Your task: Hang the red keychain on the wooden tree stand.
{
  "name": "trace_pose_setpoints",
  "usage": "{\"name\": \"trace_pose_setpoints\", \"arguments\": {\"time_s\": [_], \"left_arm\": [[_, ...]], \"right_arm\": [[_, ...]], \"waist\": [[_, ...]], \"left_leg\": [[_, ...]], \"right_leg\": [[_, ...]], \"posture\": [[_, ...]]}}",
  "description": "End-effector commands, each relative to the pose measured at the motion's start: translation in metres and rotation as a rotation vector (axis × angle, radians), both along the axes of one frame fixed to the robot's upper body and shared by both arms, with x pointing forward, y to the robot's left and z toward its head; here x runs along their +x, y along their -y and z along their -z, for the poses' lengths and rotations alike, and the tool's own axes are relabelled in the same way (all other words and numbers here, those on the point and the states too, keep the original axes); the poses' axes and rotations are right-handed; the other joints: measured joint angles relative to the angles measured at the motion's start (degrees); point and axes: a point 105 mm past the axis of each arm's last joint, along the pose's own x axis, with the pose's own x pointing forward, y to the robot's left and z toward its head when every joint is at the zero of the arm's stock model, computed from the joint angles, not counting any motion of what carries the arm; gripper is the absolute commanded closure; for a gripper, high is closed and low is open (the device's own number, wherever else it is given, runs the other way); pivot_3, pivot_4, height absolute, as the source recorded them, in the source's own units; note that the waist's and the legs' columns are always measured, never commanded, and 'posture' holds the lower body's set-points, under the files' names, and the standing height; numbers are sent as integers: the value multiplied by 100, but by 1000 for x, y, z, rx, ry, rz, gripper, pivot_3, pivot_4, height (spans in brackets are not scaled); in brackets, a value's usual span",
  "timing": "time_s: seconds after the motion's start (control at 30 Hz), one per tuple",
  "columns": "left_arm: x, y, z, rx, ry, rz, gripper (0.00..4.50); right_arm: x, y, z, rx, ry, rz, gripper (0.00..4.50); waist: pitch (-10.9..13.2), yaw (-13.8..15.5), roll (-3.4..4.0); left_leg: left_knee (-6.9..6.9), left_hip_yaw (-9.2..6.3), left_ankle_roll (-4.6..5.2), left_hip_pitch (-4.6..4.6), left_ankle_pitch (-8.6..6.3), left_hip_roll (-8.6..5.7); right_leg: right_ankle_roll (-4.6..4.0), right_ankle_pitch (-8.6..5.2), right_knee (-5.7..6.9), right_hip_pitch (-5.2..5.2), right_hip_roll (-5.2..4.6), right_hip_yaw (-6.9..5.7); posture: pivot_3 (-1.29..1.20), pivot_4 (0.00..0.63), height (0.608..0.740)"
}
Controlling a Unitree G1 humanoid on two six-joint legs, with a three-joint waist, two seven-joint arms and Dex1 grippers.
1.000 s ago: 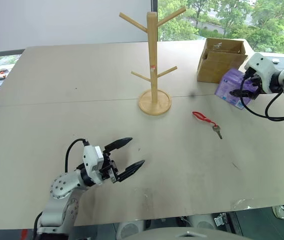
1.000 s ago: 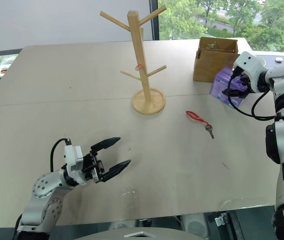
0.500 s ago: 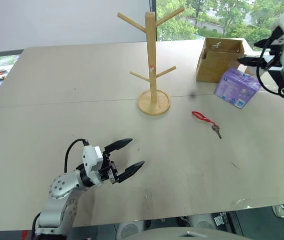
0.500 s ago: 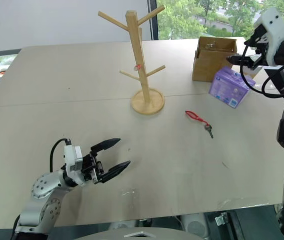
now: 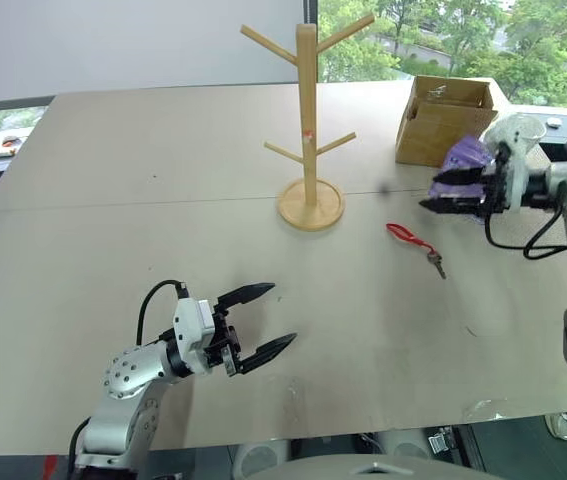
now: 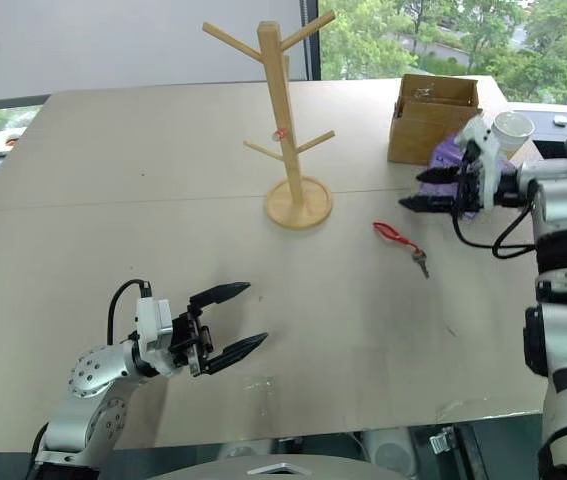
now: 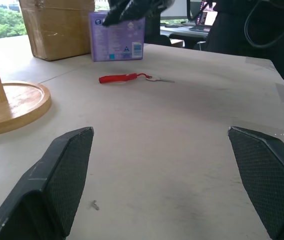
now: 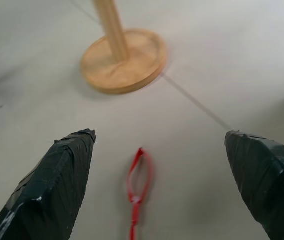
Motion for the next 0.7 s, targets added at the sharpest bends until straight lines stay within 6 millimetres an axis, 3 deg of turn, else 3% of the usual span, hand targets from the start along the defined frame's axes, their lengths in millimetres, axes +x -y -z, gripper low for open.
{"name": "trace_pose_setpoints", "arguments": {"time_s": [0.03,0.33,0.7], "left_arm": [[-1,1,-6,5,42,11,0],[-2,3,-4,-1,40,7,0],[0,4,-5,-17,41,-8,0]], "right_arm": [[-5,1,-2,-3,40,-3,66],[-2,2,37,-161,105,46,66],[-7,-5,65,-284,143,-12,66]], "waist": [[0,7,0],[-1,6,-2],[-1,8,-2]], "left_leg": [[1,0,0,1,0,0],[1,1,0,1,1,-3],[2,1,-6,3,4,-3]], "right_leg": [[0,0,0,1,0,0],[2,-1,-1,1,8,3],[3,-1,-1,3,9,5]], "posture": [[0,150,740],[0,150,740],[0,150,740]]}}
